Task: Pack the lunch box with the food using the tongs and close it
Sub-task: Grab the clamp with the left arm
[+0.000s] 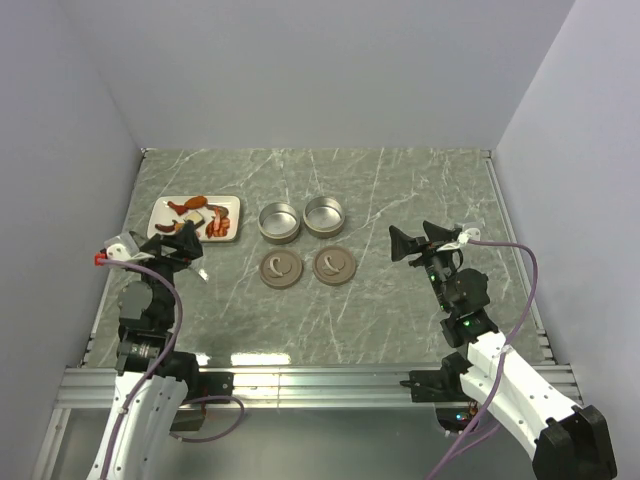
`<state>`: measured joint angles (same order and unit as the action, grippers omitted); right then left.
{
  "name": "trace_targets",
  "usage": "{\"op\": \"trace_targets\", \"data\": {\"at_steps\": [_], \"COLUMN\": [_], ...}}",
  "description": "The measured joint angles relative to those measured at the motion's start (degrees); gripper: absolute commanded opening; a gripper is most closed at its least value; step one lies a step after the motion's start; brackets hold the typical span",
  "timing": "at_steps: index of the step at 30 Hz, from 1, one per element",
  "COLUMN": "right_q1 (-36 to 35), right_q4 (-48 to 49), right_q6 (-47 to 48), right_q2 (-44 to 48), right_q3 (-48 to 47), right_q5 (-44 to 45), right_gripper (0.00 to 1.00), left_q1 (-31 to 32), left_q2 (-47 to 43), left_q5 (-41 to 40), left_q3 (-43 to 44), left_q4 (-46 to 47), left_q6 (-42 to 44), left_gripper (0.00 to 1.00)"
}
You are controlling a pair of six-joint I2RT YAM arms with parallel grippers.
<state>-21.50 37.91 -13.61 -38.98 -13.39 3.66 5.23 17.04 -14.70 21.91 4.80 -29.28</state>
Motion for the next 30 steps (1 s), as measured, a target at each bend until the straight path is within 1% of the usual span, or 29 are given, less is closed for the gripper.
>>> {"op": "trace_targets", "data": {"at_steps": [5, 16, 19, 24, 27, 30], "right_q1": [0.00, 0.00, 0.00, 0.00, 0.00, 0.00], "right_q4": [-0.07, -0.09, -0.09, -1.60, -2.75, -4.79], "right_q6": [-0.02, -0.02, -0.04, -0.04, -0.09, -0.31], "right_q2": [0.02, 0.04, -0.83, -3.65, -5.25, -7.58], "right_q3": [0.00, 0.00, -0.02, -1.70, -4.00, -8.28], "right_q5": [0.44, 1.51, 1.51, 1.51, 1.49, 1.44], "right_gripper": [1.00, 1.00, 1.00, 1.00, 1.00, 1.00], "left_q1": [0.00, 0.00, 0.00, 0.00, -0.02, -1.07], "left_q2": [0.50, 6.16, 8.83, 19.82, 25.90, 33.64], "left_q5": [-1.44, -3.72, -5.79, -12.76, -16.06, -17.59], "left_q3": [1.27, 3.76, 5.73, 14.64, 16.83, 18.56], "left_q4": [-0.50, -3.63, -5.66, -13.14, -14.99, -18.05], "left_q6": [-0.44, -0.46, -0.26, -0.15, -0.15, -0.20], "left_gripper": [0.99, 1.00, 1.00, 1.00, 1.00, 0.99]}}
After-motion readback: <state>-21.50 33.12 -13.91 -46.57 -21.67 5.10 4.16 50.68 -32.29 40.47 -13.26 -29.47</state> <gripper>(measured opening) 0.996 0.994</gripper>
